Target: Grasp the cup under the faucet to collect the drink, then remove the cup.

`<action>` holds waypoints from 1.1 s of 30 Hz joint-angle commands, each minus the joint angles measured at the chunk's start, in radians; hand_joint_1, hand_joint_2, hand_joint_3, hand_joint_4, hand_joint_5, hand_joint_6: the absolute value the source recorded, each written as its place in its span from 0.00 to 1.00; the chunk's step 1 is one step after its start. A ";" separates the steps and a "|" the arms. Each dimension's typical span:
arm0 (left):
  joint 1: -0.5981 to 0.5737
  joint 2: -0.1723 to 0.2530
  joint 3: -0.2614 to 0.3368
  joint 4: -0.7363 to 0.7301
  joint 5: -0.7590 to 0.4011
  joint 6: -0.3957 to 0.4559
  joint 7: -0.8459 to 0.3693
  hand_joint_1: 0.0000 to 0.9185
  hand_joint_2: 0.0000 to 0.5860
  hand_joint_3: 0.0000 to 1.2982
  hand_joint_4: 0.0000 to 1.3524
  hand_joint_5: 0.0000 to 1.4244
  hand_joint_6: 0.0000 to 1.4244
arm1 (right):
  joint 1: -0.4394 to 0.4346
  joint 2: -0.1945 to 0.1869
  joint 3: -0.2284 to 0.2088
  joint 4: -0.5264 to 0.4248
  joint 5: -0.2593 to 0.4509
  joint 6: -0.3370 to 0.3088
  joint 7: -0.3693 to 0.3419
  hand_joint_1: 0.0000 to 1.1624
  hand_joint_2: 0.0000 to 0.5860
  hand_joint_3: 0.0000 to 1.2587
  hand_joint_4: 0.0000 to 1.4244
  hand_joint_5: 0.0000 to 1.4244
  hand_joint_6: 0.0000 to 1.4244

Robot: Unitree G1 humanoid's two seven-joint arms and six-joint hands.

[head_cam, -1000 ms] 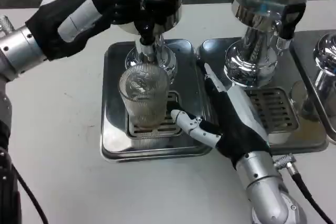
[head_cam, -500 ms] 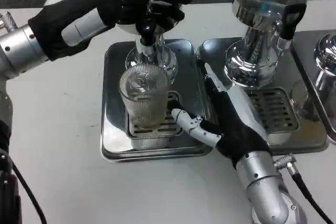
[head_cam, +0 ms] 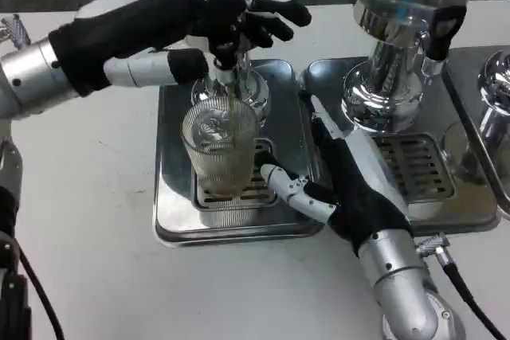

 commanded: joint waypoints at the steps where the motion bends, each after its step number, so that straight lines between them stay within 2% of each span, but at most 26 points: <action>1: 0.023 0.011 -0.028 -0.014 0.016 -0.053 -0.008 0.00 0.09 0.20 0.12 0.16 0.21 | 0.005 0.002 -0.003 0.003 0.007 -0.015 -0.014 0.41 0.49 0.00 0.00 0.00 0.00; 13: 0.025 0.022 -0.057 -0.015 0.019 -0.095 0.017 0.00 0.09 0.20 0.12 0.15 0.20 | -0.002 -0.005 -0.002 0.010 0.010 -0.031 -0.008 0.41 0.48 0.00 0.00 0.00 0.00; 19: 0.027 0.028 -0.064 -0.021 0.013 -0.094 0.024 0.00 0.09 0.20 0.12 0.15 0.20 | -0.014 -0.012 0.000 0.025 0.018 -0.055 -0.001 0.39 0.43 0.00 0.00 0.00 0.00; 33: 0.043 0.043 -0.066 -0.042 0.009 -0.097 0.041 0.00 0.11 0.20 0.12 0.15 0.20 | -0.099 -0.027 -0.006 0.129 0.067 -0.133 0.030 0.38 0.40 0.00 0.00 0.00 0.00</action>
